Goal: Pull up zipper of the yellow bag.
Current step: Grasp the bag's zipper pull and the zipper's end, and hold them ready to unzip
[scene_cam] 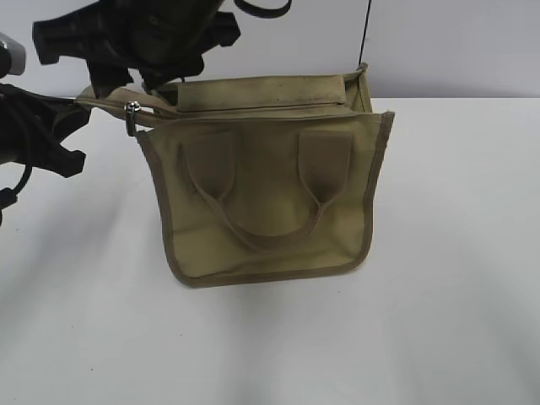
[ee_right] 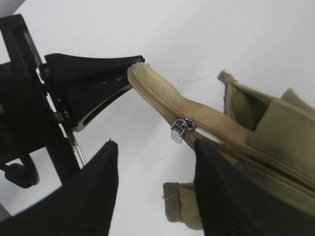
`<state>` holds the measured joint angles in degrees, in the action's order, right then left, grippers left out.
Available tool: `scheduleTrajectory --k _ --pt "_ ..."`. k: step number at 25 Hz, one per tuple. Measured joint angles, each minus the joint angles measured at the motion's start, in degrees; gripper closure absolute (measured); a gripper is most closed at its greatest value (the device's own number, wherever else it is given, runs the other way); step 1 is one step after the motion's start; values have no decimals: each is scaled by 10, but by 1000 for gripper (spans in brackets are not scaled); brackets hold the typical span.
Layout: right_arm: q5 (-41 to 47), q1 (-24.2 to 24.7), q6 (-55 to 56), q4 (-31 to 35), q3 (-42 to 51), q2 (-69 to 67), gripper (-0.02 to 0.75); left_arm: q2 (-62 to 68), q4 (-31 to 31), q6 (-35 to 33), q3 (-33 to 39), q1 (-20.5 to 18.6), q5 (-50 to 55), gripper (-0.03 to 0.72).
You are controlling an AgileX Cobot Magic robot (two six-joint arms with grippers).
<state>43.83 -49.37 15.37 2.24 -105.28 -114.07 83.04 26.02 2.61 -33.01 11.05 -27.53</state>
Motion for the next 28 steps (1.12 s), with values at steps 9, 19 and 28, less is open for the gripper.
scheduleTrajectory --k 9,19,28 --pt "25 0 8 24 -1 -39 374 -42 93 93 0 0 45 681" --pt "-15 6 100 26 -2 -61 374 -85 163 171 0 0 68 681" --pt "-74 6 219 2 -3 -89 375 -87 182 196 0 0 72 681"
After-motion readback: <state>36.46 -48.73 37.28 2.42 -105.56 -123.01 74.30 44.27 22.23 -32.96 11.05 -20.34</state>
